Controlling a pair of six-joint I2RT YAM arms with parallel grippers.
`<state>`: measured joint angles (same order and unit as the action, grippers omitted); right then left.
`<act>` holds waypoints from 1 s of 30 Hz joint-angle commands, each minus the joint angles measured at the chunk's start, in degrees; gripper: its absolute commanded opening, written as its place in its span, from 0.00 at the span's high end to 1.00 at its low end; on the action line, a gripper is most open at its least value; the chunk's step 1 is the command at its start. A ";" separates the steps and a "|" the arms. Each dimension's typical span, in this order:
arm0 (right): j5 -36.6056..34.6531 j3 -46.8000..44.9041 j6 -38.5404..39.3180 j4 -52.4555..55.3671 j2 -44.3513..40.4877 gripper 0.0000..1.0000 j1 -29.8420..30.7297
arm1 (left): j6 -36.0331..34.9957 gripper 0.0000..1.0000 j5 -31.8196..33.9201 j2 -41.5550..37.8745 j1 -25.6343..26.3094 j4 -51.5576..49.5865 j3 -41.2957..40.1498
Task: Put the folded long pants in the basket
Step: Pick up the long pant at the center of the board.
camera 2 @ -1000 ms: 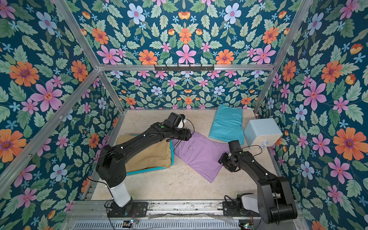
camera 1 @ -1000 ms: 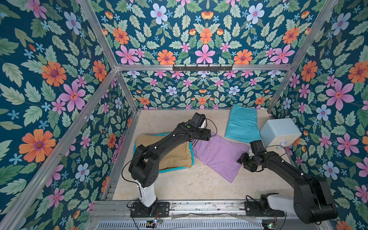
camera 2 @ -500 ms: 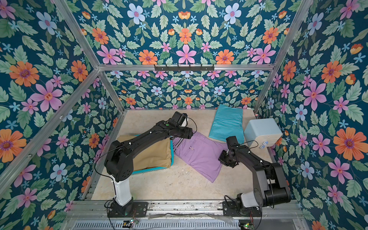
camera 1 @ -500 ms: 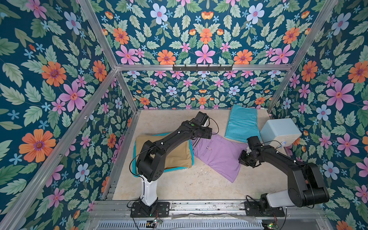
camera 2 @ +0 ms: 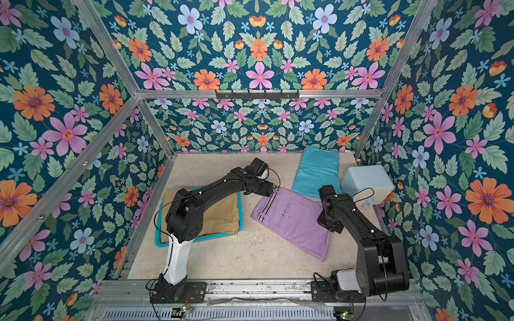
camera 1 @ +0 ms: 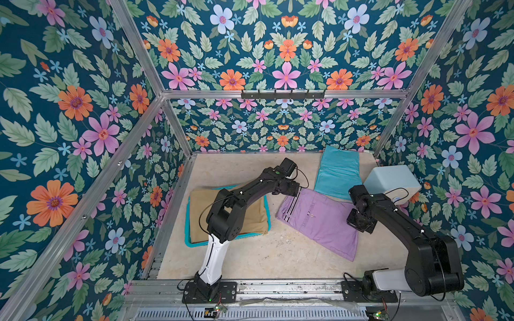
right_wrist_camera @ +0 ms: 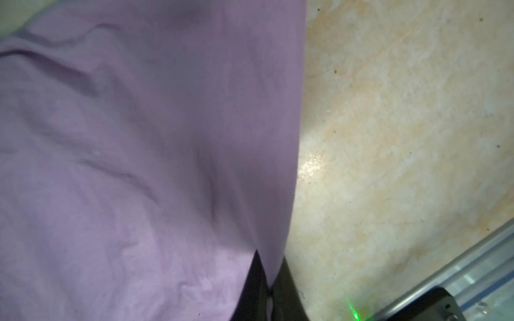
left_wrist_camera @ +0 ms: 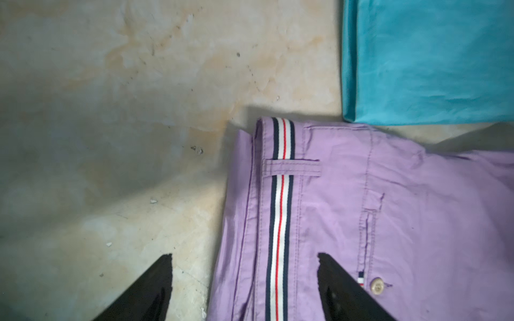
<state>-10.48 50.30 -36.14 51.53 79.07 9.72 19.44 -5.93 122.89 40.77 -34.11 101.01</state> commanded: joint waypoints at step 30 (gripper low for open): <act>3.95 -2.49 2.09 -1.83 -1.26 1.00 0.04 | 1.93 1.00 -8.09 3.29 0.05 -0.87 -0.64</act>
<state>-7.27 47.88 -34.50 49.54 78.28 9.69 20.95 -13.80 127.04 40.77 -34.72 100.03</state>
